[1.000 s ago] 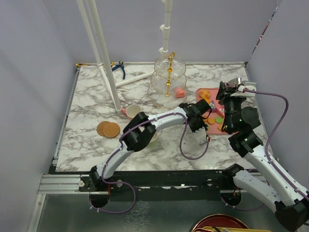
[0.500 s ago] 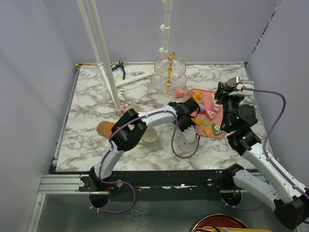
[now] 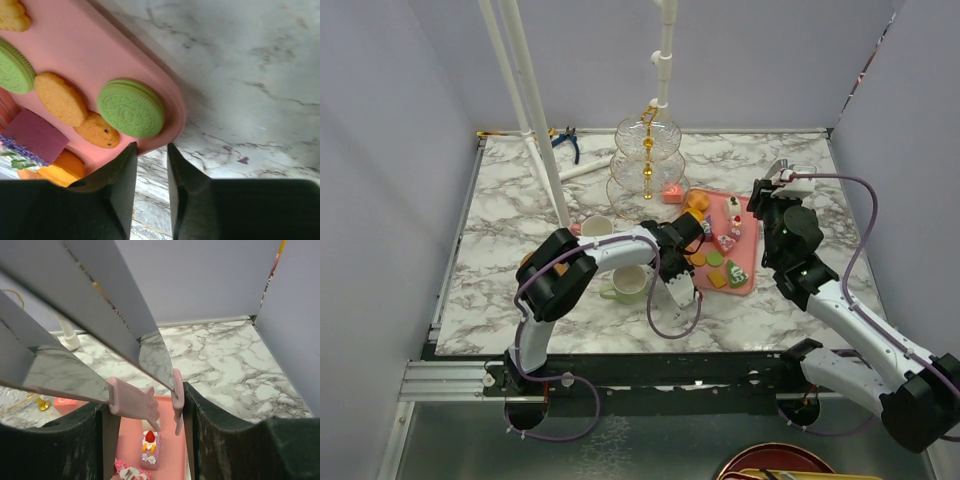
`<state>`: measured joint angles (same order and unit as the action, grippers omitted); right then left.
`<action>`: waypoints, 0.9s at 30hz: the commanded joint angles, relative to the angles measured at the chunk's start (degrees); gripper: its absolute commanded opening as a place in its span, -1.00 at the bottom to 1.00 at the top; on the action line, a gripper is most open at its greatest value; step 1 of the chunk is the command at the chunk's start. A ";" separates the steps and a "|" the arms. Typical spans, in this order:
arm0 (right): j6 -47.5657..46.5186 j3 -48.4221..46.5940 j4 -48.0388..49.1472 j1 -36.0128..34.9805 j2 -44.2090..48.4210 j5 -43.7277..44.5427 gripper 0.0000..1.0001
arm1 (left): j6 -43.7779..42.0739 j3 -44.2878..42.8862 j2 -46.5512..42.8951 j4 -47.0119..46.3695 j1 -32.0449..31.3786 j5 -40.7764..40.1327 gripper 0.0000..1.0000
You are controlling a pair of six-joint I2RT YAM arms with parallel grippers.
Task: Serve the afternoon tea
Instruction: Move the tray at the center of the board, then adjust the tray at the center of the board.
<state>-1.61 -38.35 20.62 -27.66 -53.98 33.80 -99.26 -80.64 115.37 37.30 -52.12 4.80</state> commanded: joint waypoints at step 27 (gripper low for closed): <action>4.00 0.45 7.59 5.03 -5.51 -0.30 0.04 | 77.28 -14.26 2.63 -7.17 5.23 7.91 0.67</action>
<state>1.56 -38.22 26.13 -23.11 -61.36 33.78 -39.44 -90.50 114.02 35.24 -47.97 16.84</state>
